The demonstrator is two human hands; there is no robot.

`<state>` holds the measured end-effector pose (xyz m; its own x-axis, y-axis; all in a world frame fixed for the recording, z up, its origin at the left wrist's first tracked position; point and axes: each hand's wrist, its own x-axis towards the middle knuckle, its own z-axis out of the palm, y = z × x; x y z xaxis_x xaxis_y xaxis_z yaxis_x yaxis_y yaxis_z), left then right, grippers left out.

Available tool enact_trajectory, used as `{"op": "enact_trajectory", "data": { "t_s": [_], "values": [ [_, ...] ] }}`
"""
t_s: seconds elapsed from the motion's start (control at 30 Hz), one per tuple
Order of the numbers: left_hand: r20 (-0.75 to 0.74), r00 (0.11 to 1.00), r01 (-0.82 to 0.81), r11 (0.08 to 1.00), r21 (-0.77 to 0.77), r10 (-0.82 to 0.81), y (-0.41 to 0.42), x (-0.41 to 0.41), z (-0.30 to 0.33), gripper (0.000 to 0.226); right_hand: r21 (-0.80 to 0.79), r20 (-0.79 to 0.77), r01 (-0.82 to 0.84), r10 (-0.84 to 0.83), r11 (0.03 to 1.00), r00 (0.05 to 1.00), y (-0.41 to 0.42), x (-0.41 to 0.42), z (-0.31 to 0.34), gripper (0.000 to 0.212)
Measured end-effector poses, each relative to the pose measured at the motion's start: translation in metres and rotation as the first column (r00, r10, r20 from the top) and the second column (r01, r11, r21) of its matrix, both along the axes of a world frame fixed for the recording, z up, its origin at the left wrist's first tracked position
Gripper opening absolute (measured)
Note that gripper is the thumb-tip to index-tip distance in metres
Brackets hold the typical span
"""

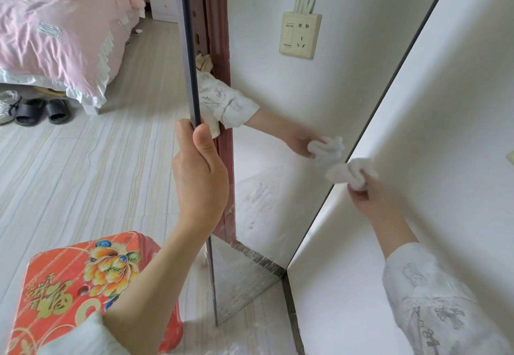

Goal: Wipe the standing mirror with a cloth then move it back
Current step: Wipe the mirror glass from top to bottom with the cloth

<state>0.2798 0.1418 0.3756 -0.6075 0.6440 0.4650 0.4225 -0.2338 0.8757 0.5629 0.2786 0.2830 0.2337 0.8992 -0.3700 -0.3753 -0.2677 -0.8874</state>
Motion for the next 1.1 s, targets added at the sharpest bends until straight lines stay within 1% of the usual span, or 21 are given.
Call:
{"op": "enact_trajectory", "data": {
  "t_s": [0.03, 0.1, 0.23, 0.3, 0.37, 0.4, 0.43, 0.47, 0.5, 0.53, 0.57, 0.6, 0.67, 0.73, 0.8, 0.87, 0.93, 0.97, 1.0, 1.07, 1.1],
  "values": [
    [0.002, 1.000, -0.005, 1.000, -0.002, 0.005, 0.001, -0.001, 0.000, 0.028, 0.058, -0.098, 0.044, -0.038, 0.997, 0.994, 0.003, 0.001, 0.011, 0.024],
    [0.009, 1.000, -0.019, 1.000, -0.007, 0.019, 0.002, -0.003, -0.001, 0.027, 0.089, -0.220, 0.114, -0.092, 0.989, 0.971, 0.009, 0.000, 0.026, 0.019],
    [0.018, 1.000, -0.021, 1.000, 0.016, 0.020, 0.004, -0.003, -0.003, 0.031, 0.025, -0.256, 0.039, -0.031, 0.999, 0.966, 0.017, -0.021, 0.018, 0.008],
    [0.020, 1.000, -0.013, 0.999, 0.037, 0.012, 0.004, -0.003, -0.003, 0.032, -0.020, -0.243, 0.044, -0.047, 0.999, 0.969, 0.020, -0.028, 0.003, 0.002],
    [0.020, 1.000, -0.014, 0.999, 0.050, 0.013, 0.005, -0.004, -0.004, 0.033, -0.076, -0.239, -0.008, -0.010, 0.997, 0.971, 0.023, -0.025, -0.017, 0.018],
    [0.020, 1.000, -0.016, 0.998, 0.056, 0.015, 0.006, -0.004, -0.005, 0.033, -0.119, -0.269, -0.089, 0.054, 0.989, 0.962, 0.020, -0.021, -0.028, 0.022],
    [0.019, 1.000, -0.018, 0.998, 0.060, 0.017, 0.007, -0.004, -0.005, 0.033, -0.190, -0.264, -0.196, 0.143, 0.962, 0.954, 0.016, -0.019, -0.038, 0.023],
    [0.018, 1.000, -0.021, 0.998, 0.064, 0.020, 0.007, -0.004, -0.006, 0.033, -0.325, -0.233, -0.243, 0.172, 0.914, 0.957, 0.009, -0.019, -0.049, 0.019],
    [0.018, 1.000, -0.022, 0.998, 0.066, 0.021, 0.007, -0.005, -0.006, 0.033, -0.420, -0.130, -0.222, 0.184, 0.880, 0.974, 0.002, -0.019, -0.058, 0.015],
    [0.018, 1.000, -0.020, 0.998, 0.065, 0.019, 0.008, -0.005, -0.007, 0.033, -0.470, 0.058, -0.119, 0.165, 0.875, 0.985, -0.001, -0.019, -0.066, 0.013],
    [0.017, 1.000, -0.018, 0.998, 0.061, 0.017, 0.008, -0.005, -0.007, 0.033, -0.449, 0.233, 0.029, 0.085, 0.893, 0.969, -0.005, -0.018, -0.073, 0.017],
    [0.018, 1.000, -0.014, 0.998, 0.054, 0.013, 0.007, -0.005, -0.007, 0.033, -0.404, 0.281, 0.090, 0.030, 0.910, 0.959, -0.009, -0.018, -0.075, 0.023],
    [0.020, 1.000, -0.007, 0.999, 0.041, 0.006, 0.006, -0.004, -0.006, 0.033, -0.272, 0.298, 0.131, -0.046, 0.953, 0.953, -0.017, -0.019, -0.066, 0.028],
    [0.014, 1.000, 0.001, 1.000, 0.027, -0.001, 0.005, -0.004, -0.004, 0.032, -0.124, 0.432, 0.129, -0.064, 0.984, 0.900, -0.026, -0.019, -0.049, 0.027],
    [0.008, 1.000, 0.006, 1.000, 0.019, -0.006, 0.004, -0.004, -0.003, 0.030, 0.064, 0.552, 0.047, -0.075, 0.997, 0.831, -0.037, -0.026, -0.023, 0.024],
    [0.007, 1.000, 0.006, 1.000, 0.012, -0.006, 0.003, -0.005, -0.002, 0.029, 0.258, 0.678, -0.105, -0.102, 0.960, 0.728, -0.052, -0.042, 0.004, 0.025],
    [0.009, 1.000, 0.003, 1.000, -0.009, -0.003, 0.001, -0.005, -0.002, 0.028, 0.380, 0.830, -0.285, -0.188, 0.880, 0.526, -0.063, -0.060, 0.029, 0.024],
    [0.013, 1.000, 0.007, 1.000, -0.019, -0.007, 0.001, -0.004, -0.002, 0.026, 0.432, 0.866, -0.379, -0.258, 0.818, 0.429, -0.066, -0.068, 0.039, 0.022],
    [0.016, 1.000, 0.010, 1.000, -0.027, -0.009, 0.001, -0.003, -0.002, 0.025, 0.467, 0.876, -0.463, -0.322, 0.753, 0.360, -0.068, -0.077, 0.047, 0.023],
    [0.022, 1.000, 0.015, 0.999, -0.040, -0.014, 0.000, -0.003, -0.002, 0.023, 0.497, 0.868, -0.553, -0.397, 0.669, 0.300, -0.069, -0.094, 0.057, 0.027],
    [0.023, 1.000, 0.020, 0.999, -0.047, -0.019, 0.000, -0.003, -0.001, 0.023, 0.515, 0.856, -0.571, -0.422, 0.640, 0.300, -0.069, -0.103, 0.057, 0.030]
  ]
}}
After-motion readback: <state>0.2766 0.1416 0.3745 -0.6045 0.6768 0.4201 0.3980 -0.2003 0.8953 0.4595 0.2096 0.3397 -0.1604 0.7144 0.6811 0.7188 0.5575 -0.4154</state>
